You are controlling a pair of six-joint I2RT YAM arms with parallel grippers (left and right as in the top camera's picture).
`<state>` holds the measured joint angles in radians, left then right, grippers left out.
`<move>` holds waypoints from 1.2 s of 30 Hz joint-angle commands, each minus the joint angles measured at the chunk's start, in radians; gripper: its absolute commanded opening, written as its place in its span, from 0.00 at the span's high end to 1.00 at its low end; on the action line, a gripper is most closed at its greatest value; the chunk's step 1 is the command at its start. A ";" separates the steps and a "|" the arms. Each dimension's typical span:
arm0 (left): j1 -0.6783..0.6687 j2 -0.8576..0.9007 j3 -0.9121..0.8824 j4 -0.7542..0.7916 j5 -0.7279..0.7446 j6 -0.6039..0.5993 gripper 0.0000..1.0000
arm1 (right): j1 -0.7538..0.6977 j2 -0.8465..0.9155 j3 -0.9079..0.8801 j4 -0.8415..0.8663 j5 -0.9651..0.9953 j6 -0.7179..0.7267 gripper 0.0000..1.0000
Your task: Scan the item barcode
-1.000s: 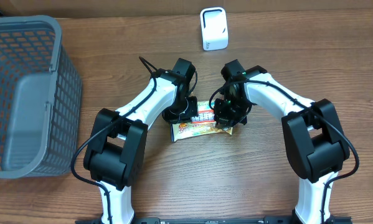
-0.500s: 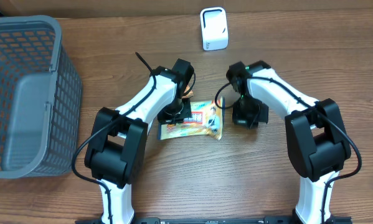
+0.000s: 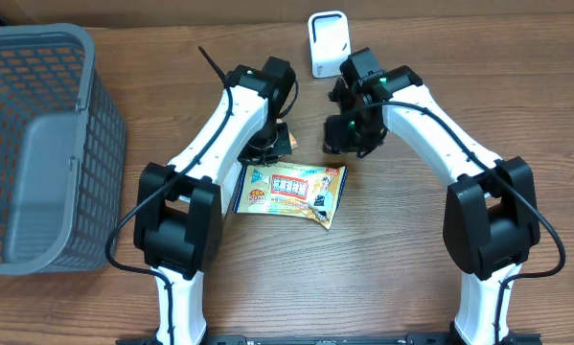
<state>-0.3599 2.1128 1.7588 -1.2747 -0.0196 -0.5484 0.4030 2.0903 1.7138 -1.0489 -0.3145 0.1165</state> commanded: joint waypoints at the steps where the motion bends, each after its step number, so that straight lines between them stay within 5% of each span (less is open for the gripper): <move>1: 0.076 -0.002 0.014 -0.008 -0.008 -0.047 0.96 | 0.013 -0.001 0.001 0.047 -0.091 -0.126 0.44; 11: 0.224 -0.002 0.012 -0.058 0.065 -0.057 0.68 | 0.029 0.001 -0.126 0.101 -0.090 -0.250 0.58; 13: 0.227 -0.002 0.012 -0.061 0.065 -0.053 0.50 | 0.029 0.001 -0.146 0.087 -0.092 -0.275 0.50; 18: 0.225 -0.002 0.012 -0.060 0.065 -0.050 0.42 | 0.030 0.001 -0.155 0.044 -0.137 -0.336 0.36; 24: 0.225 -0.002 0.012 -0.064 0.065 -0.049 0.39 | 0.030 0.001 -0.172 0.045 -0.132 -0.360 0.16; 30: 0.225 -0.002 0.012 -0.064 0.065 -0.027 0.39 | 0.030 0.001 -0.236 0.108 -0.132 -0.360 0.16; 31: 0.225 -0.002 0.012 -0.064 0.065 -0.027 0.39 | 0.030 0.001 -0.244 0.114 -0.132 -0.360 0.19; 33: 0.223 -0.002 0.012 -0.064 0.065 -0.027 0.39 | 0.030 0.001 -0.255 0.116 -0.132 -0.359 0.47; 35: 0.221 -0.002 0.012 -0.064 0.065 -0.027 0.39 | 0.030 0.001 -0.255 0.113 -0.133 -0.352 0.63; 36: 0.221 -0.002 0.012 -0.064 0.065 -0.027 0.39 | 0.030 0.001 -0.254 0.113 -0.133 -0.341 0.82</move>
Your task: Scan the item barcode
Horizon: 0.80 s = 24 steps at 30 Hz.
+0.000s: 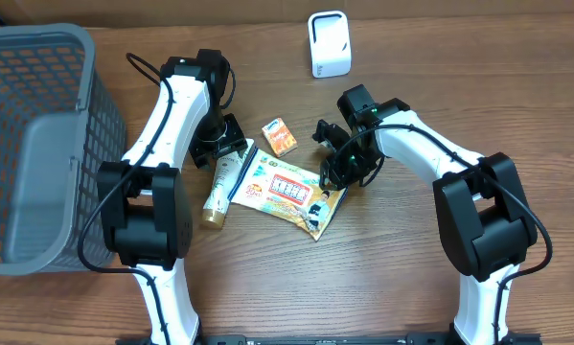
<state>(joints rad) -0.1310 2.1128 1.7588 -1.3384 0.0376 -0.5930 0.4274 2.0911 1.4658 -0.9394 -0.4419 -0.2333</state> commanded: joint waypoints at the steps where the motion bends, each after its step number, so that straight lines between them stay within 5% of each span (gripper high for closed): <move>1: -0.008 -0.002 0.012 0.000 0.008 0.018 0.39 | 0.005 0.000 -0.006 0.004 -0.005 0.029 0.93; 11: -0.008 -0.002 0.010 0.000 0.008 0.021 0.39 | -0.068 -0.001 -0.005 -0.001 0.042 0.269 0.96; 24: -0.008 -0.002 0.010 0.005 0.008 0.025 0.38 | -0.268 -0.050 -0.005 -0.159 0.190 0.332 0.96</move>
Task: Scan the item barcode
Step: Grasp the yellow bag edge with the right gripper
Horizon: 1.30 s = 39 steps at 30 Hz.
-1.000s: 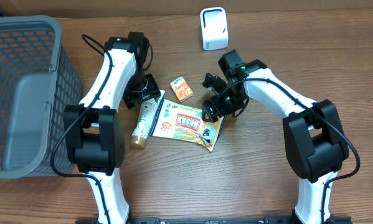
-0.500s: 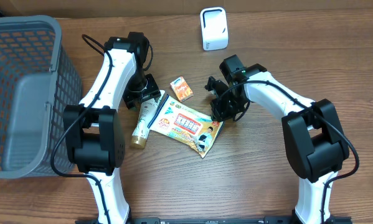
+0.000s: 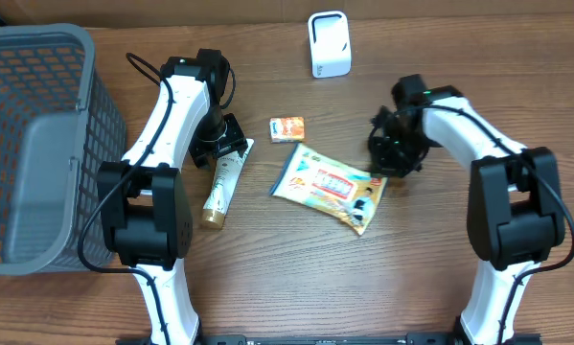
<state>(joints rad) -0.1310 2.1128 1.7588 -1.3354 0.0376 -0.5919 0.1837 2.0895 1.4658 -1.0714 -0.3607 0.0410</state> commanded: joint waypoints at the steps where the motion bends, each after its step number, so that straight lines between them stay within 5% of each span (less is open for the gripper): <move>1: -0.008 -0.002 0.010 0.002 0.008 0.024 0.38 | -0.030 -0.053 -0.005 -0.043 0.143 0.080 0.96; 5: -0.008 -0.002 0.010 0.002 0.008 0.024 0.37 | -0.043 -0.082 -0.005 -0.124 0.284 0.220 0.96; 11: -0.008 -0.002 0.010 0.007 0.008 0.023 0.37 | -0.040 -0.153 -0.003 -0.195 0.272 0.218 0.94; 14: -0.008 -0.002 0.010 0.006 0.008 0.024 0.37 | -0.038 -0.177 0.025 -0.241 0.274 0.204 0.74; 16: -0.008 -0.002 0.010 0.006 0.008 0.024 0.36 | -0.038 -0.182 0.055 -0.262 0.274 0.190 0.43; 18: -0.008 -0.002 0.010 0.006 0.008 0.024 0.35 | -0.038 -0.182 0.083 -0.264 0.270 0.189 0.25; 26: -0.008 -0.002 0.010 0.008 0.008 0.024 0.34 | 0.068 -0.180 0.091 -0.201 0.182 -0.013 0.22; 39: -0.008 -0.002 0.010 0.009 0.008 0.032 0.34 | 0.372 -0.161 -0.064 -0.016 0.566 -0.023 0.00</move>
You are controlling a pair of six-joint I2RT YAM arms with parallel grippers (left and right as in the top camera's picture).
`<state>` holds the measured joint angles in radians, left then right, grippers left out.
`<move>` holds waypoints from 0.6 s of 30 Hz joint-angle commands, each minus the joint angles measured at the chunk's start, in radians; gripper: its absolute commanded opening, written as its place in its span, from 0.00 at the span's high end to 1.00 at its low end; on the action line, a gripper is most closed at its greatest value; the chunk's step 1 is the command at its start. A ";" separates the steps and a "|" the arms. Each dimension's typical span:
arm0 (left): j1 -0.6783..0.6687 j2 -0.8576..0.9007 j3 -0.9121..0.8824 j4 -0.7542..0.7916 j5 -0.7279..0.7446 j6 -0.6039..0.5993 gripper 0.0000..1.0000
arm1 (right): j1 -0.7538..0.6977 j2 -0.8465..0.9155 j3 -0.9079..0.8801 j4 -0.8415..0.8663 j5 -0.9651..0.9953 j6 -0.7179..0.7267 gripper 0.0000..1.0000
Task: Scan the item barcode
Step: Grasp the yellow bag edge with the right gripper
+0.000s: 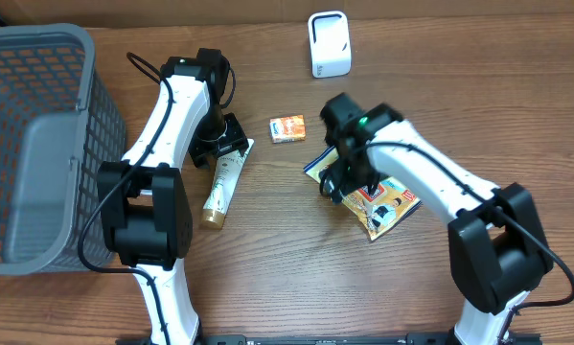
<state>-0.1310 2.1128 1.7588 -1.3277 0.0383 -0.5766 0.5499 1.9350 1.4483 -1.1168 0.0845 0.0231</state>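
A yellow-and-blue snack packet (387, 203) lies flat on the table right of centre, tilted down to the right. My right gripper (342, 177) is down over its left end and hides that part; its jaws cannot be made out from above. The white barcode scanner (327, 43) stands at the back edge. A small orange box (287, 128) lies in front of it. A cream tube (223, 187) lies to the left, its upper end at my left gripper (226, 142), whose jaw state is unclear.
A large grey mesh basket (37, 144) fills the left side of the table. Both arm bases stand at the near edge, with the wood tabletop (296, 278) between them.
My right gripper was right of the packet's right end and is now over its left end. The packet sits a little further right and has turned. The left arm, tube and box have not moved.
Both grippers were close together behind the packet at centre. Then the left gripper was out to the left, with the tube and orange box uncovered. The packet then lay further right with the right gripper at its right end. Now that gripper is on its left end.
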 commanded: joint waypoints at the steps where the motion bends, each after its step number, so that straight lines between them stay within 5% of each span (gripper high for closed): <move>1: -0.008 -0.002 0.010 0.001 0.007 0.022 0.34 | 0.006 -0.003 -0.061 0.049 0.125 -0.005 0.00; 14: -0.008 -0.002 0.010 0.005 0.007 0.024 0.33 | -0.040 0.001 -0.141 0.151 0.097 -0.005 0.06; 18: -0.008 -0.002 0.010 0.005 0.007 0.024 0.33 | -0.045 0.001 -0.186 0.200 0.095 -0.005 0.23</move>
<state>-0.1310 2.1128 1.7588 -1.3235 0.0383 -0.5697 0.5159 1.9358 1.3003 -0.9344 0.1852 0.0170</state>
